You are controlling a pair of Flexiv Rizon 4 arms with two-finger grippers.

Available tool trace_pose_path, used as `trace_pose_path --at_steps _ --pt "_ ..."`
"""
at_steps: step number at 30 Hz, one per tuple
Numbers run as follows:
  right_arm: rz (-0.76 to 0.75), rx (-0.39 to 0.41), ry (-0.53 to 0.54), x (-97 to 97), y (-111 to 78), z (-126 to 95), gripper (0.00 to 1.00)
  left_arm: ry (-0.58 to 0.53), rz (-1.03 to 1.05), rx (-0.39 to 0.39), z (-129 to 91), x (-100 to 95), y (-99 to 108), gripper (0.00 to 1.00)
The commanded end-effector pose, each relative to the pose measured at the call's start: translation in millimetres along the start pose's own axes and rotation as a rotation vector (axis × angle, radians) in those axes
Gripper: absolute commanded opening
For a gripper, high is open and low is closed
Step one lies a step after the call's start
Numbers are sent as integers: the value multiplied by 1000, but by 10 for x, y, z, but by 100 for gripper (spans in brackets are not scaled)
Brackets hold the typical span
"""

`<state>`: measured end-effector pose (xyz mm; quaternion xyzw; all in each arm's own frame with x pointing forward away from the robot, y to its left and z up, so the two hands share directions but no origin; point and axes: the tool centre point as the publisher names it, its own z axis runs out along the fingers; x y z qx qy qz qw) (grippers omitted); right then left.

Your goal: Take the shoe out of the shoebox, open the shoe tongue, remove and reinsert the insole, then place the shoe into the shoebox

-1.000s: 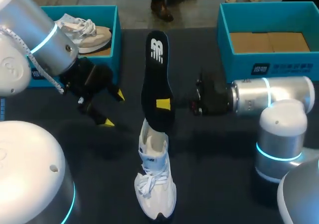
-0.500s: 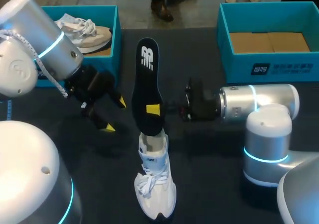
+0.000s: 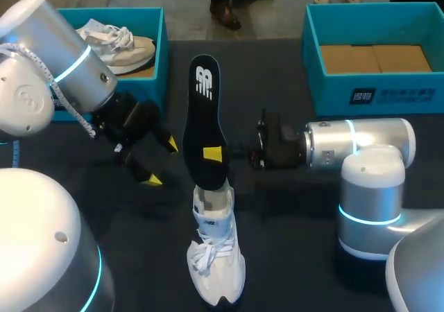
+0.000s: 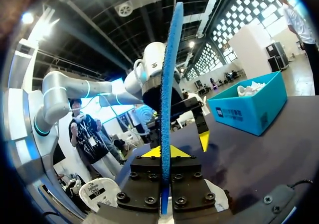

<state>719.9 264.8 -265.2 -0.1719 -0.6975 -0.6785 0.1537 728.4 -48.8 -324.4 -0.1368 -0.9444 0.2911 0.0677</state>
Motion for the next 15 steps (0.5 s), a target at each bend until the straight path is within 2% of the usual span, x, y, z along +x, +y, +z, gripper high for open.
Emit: trace_pose_path --at_steps 1,15 --pt "8 -6 -13 9 -44 36 0 10 11 20 93 11 40 100" --pt "36 -32 -40 -21 -180 -12 0 33 64 27 294 58 91 100"
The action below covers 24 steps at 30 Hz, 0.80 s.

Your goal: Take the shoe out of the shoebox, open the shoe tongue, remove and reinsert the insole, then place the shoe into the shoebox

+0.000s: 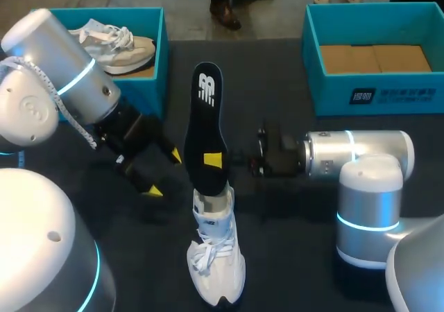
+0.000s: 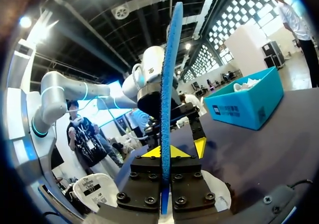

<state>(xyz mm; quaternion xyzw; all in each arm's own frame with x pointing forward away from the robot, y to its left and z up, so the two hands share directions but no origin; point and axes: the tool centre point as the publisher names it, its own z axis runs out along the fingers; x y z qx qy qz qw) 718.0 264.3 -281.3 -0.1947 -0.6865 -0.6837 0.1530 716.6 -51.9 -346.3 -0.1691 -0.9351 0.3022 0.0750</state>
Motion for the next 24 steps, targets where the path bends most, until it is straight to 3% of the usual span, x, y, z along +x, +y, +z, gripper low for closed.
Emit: trace_pose_path --at_steps 1,12,24 --pt "5 -5 -16 28 -39 -21 0 1 4 3 86 -39 26 100" --pt "13 -12 -38 -24 -93 -59 0 -15 -28 -8 182 -89 89 100" --pt "28 -16 -48 -113 -140 -117 0 -28 -56 -38 270 -68 24 100"
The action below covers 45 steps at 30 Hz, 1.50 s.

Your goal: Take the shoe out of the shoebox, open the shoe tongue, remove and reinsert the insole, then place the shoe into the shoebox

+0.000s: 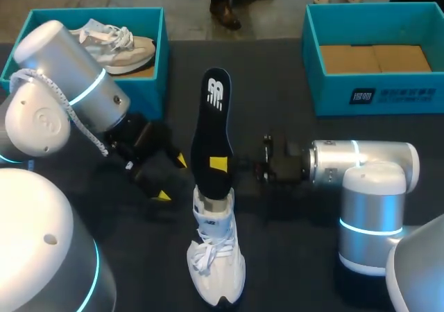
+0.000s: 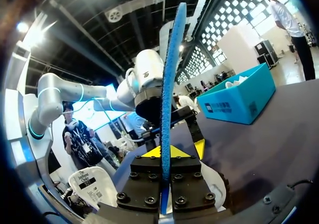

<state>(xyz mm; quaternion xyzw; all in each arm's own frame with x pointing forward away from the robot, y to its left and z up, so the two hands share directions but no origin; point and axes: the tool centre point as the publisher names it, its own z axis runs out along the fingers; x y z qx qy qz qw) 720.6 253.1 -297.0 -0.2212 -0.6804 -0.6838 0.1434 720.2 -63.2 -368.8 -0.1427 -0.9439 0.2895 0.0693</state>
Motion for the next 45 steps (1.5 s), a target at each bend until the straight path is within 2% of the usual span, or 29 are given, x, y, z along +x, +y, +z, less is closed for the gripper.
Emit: trace_pose_path --at_steps 1,15,32,45 --pt "2 3 0 -17 -18 -14 0 -5 -5 -12 40 20 -34 100" --pt "14 -4 0 -46 -21 -15 0 2 -15 -30 54 21 -40 100" --pt "19 2 -28 87 -1 0 0 2 -15 -30 54 21 -40 100" --pt "63 3 -53 45 -137 49 0 2 -15 -30 54 21 -40 100"
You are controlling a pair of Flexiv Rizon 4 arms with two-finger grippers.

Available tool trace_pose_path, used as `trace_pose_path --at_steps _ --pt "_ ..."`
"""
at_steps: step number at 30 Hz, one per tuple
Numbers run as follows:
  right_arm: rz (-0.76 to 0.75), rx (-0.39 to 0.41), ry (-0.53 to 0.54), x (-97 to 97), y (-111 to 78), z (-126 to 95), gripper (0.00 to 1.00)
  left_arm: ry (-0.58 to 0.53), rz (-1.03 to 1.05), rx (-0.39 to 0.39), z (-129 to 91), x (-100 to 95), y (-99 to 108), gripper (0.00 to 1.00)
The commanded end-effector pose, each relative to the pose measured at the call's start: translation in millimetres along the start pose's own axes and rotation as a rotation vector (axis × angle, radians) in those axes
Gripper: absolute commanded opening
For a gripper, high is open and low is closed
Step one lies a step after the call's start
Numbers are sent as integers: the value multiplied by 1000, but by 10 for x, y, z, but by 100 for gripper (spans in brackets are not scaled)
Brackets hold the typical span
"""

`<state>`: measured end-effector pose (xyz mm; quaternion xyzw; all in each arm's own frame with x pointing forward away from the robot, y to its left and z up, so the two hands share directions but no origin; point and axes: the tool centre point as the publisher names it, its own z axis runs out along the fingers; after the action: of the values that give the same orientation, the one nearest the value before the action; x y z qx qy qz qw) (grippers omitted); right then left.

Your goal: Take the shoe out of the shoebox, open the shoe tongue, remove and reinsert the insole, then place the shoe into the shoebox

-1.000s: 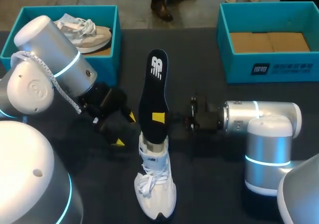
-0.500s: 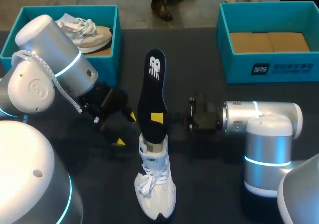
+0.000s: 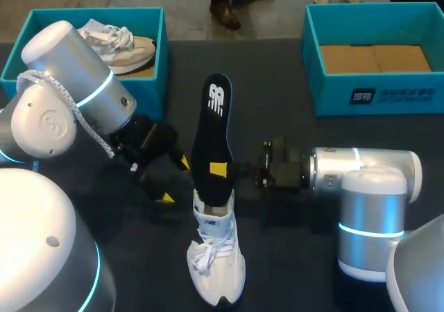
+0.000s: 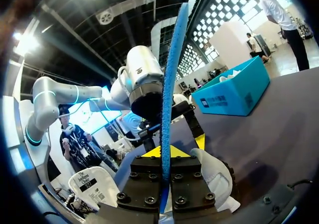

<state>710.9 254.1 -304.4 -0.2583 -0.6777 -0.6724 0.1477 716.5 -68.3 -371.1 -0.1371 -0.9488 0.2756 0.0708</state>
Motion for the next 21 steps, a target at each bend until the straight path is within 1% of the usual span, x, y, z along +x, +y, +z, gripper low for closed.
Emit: trace_pose_path --at_steps 1,12,21 --pt "2 -2 -3 -2 -30 46 0 -1 0 -2 1 3 -4 100" --pt "3 -24 8 -31 -92 8 0 -1 0 -2 1 3 -4 100" --pt "-20 -30 28 -58 -64 -37 0 -1 0 -2 1 3 -4 100"
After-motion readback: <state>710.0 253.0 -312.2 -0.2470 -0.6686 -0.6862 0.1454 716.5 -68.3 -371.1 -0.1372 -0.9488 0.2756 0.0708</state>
